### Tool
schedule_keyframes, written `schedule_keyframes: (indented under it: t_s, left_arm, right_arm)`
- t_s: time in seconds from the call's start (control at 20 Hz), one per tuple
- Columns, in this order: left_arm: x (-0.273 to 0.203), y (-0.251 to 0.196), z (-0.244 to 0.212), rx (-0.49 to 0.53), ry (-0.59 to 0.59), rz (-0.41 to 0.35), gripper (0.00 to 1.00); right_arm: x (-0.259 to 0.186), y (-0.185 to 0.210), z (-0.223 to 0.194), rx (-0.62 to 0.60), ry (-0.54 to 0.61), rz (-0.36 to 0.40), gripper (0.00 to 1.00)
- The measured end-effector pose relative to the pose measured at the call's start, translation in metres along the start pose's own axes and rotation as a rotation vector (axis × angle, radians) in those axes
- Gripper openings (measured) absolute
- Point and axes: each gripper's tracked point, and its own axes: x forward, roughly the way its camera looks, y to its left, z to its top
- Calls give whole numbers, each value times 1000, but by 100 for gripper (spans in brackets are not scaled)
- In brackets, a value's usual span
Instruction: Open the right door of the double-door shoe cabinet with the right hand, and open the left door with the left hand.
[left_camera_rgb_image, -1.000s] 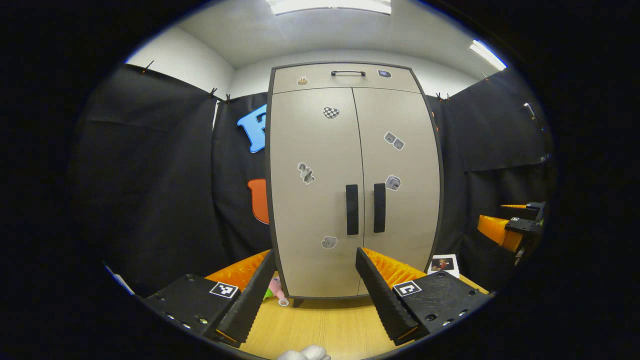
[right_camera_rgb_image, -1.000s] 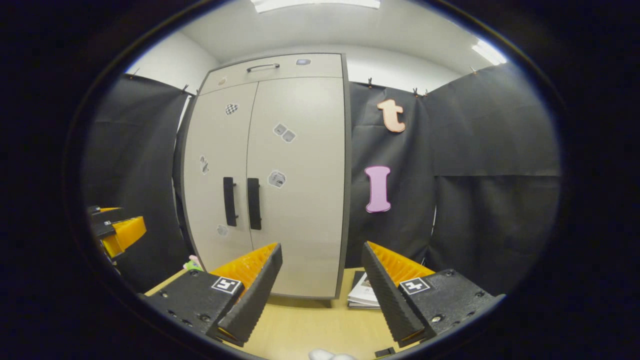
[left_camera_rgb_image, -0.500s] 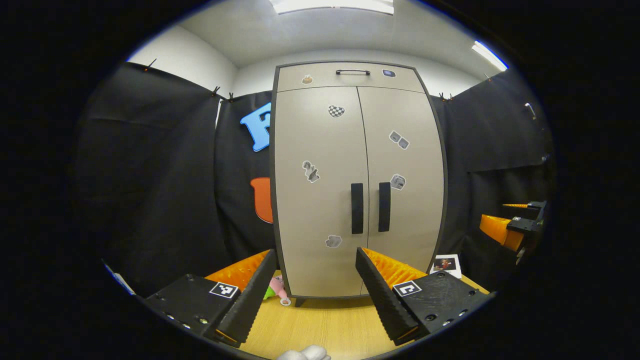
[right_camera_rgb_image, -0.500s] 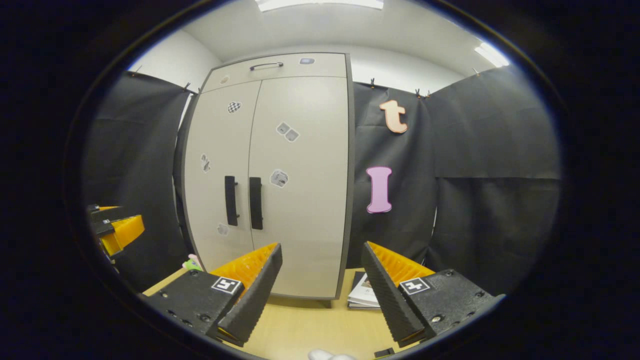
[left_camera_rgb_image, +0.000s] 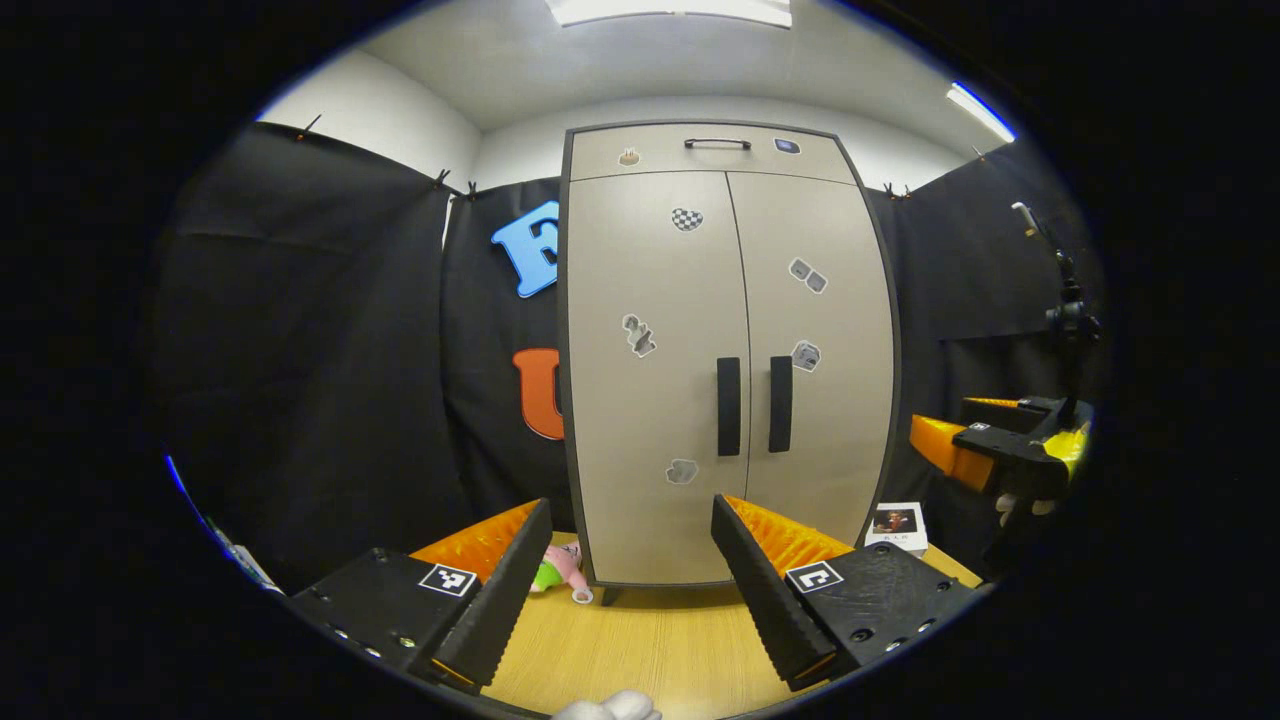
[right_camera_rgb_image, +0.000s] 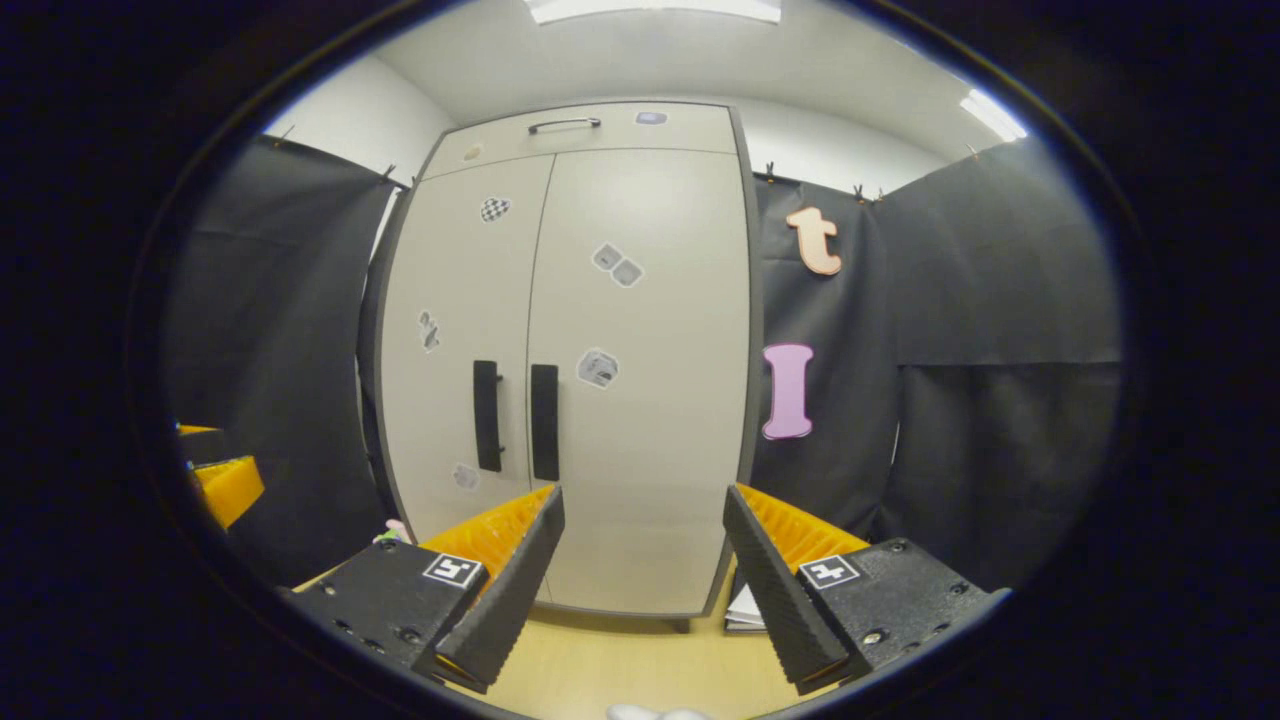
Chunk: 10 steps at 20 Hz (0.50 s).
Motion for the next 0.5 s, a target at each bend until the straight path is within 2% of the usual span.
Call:
schedule_keyframes:
  t_s: [0.2,0.5]
  left_arm:
    - [-3,3,2,12,7,12,96]
    - [-21,18,-5,3,25,40,96]
  right_arm:
    - [34,31,4,-1,-6,29,100]
    - [99,67,2,15,15,35,100]
